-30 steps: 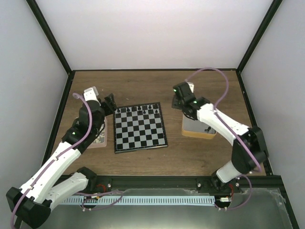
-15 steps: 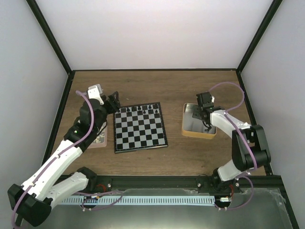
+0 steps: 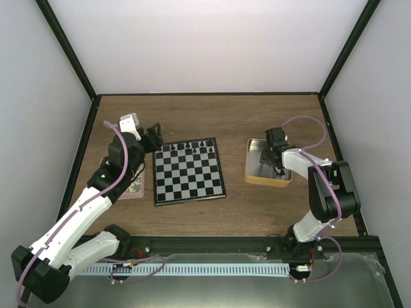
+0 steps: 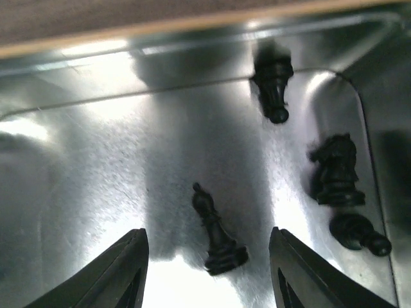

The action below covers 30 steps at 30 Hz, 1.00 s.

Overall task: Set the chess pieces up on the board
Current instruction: Pick up the chess piece from the storage box.

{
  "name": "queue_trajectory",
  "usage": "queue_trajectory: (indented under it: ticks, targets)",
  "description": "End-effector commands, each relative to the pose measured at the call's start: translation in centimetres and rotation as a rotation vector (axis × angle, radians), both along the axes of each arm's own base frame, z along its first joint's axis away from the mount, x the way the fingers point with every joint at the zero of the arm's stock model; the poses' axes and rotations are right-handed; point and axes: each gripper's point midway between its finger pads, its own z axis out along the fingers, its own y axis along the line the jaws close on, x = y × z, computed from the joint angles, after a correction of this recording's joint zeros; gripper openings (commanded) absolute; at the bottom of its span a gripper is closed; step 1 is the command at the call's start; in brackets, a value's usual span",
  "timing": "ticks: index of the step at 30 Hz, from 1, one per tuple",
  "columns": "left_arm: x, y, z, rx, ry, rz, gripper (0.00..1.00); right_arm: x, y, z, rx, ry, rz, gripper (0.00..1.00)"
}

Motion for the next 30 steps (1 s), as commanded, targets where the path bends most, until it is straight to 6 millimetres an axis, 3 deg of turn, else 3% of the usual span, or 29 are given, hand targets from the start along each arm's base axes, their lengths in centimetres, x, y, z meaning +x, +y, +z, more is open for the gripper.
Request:
queue_trajectory:
  ticks: [1, 10, 17, 23, 30]
  targets:
    - [0.3, -0.1, -0.1, 0.007, -0.009, -0.004, 0.71, -1.5, -0.6, -0.7, 0.006, 0.043, -0.038, 0.52]
    - [0.3, -0.2, -0.2, 0.012, -0.007, -0.007, 0.71, -1.8, -0.2, -1.4, 0.021, 0.064, -0.028, 0.34]
    - [0.2, -0.2, -0.4, 0.008, -0.002, -0.011, 0.71, -1.3, 0.0, -1.4, 0.015, 0.054, 0.000, 0.32]
    - [0.2, -0.2, -0.5, 0.008, 0.001, -0.013, 0.71, -0.8, -0.4, -1.2, -0.006, 0.046, -0.016, 0.39]
    - [0.2, -0.2, -0.5, 0.006, 0.004, -0.014, 0.71, -0.8, 0.1, -1.7, 0.016, 0.057, 0.006, 0.24]
